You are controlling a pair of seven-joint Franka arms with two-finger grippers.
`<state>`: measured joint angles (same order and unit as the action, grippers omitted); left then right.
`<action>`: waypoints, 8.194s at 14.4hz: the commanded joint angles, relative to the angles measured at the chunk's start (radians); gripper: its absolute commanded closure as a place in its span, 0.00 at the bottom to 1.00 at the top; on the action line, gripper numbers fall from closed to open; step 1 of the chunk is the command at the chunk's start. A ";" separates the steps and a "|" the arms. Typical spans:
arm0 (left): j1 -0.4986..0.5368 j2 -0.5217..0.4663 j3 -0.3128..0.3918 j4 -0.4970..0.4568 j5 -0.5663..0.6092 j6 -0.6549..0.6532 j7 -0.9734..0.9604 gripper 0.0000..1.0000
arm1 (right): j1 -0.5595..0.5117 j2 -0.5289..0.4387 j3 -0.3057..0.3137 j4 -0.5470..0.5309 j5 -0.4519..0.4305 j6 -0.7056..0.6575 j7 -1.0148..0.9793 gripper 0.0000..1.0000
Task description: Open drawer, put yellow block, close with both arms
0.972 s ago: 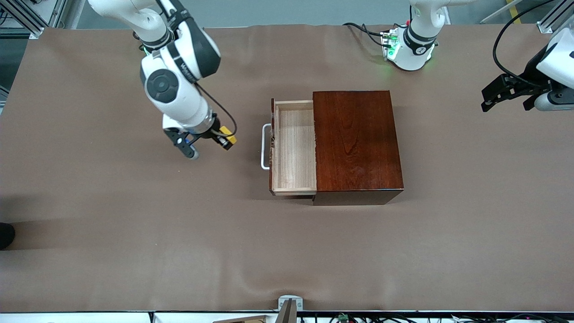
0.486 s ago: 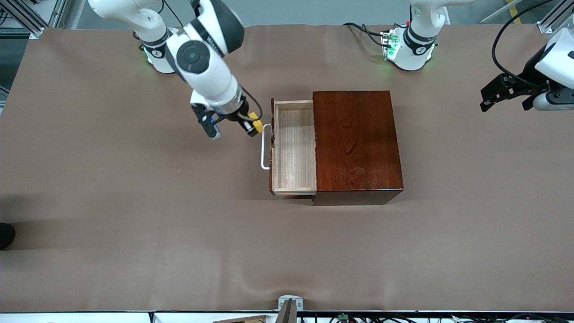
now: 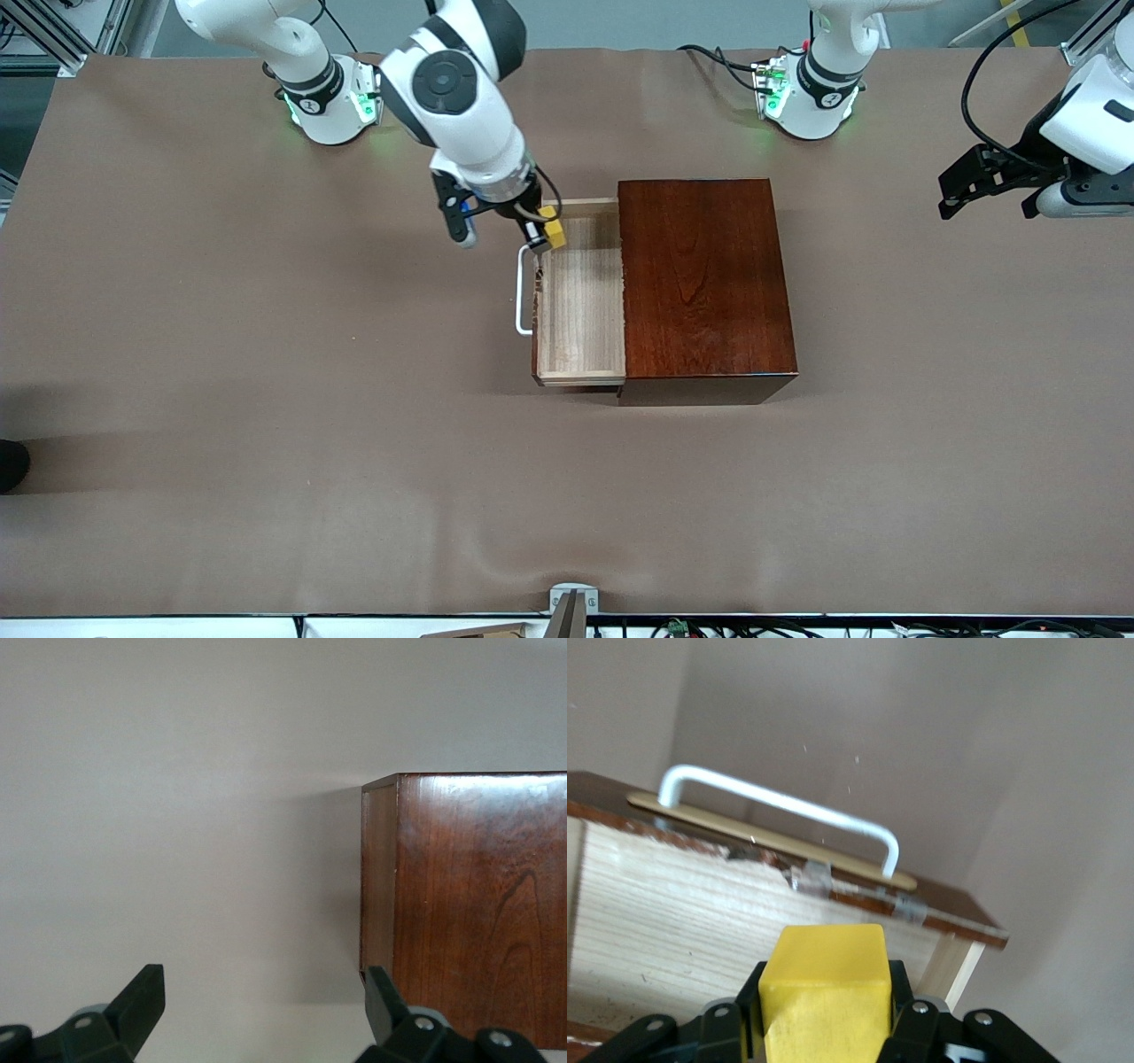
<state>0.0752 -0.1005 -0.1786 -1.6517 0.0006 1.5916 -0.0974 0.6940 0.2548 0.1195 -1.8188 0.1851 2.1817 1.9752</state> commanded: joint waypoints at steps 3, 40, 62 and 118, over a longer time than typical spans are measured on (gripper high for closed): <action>0.009 -0.030 -0.015 -0.034 -0.014 0.002 0.033 0.00 | 0.044 0.086 -0.015 0.050 0.008 0.052 0.073 1.00; -0.041 0.295 -0.332 0.171 -0.017 0.010 -0.399 0.00 | -0.250 0.202 -0.023 0.539 -0.019 -0.460 -0.249 0.00; -1.093 0.925 0.301 0.474 0.038 0.786 -1.729 0.00 | -0.642 0.025 -0.021 0.659 -0.030 -0.845 -1.437 0.00; -1.051 0.472 0.447 0.431 0.096 -0.066 -1.426 0.00 | -0.723 -0.278 -0.089 0.309 -0.154 -0.724 -2.133 0.00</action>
<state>-1.0240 0.4525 0.2799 -1.1816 0.1240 1.5780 -1.6248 -0.0113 -0.0080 0.0211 -1.5051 0.0259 1.4480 -0.1542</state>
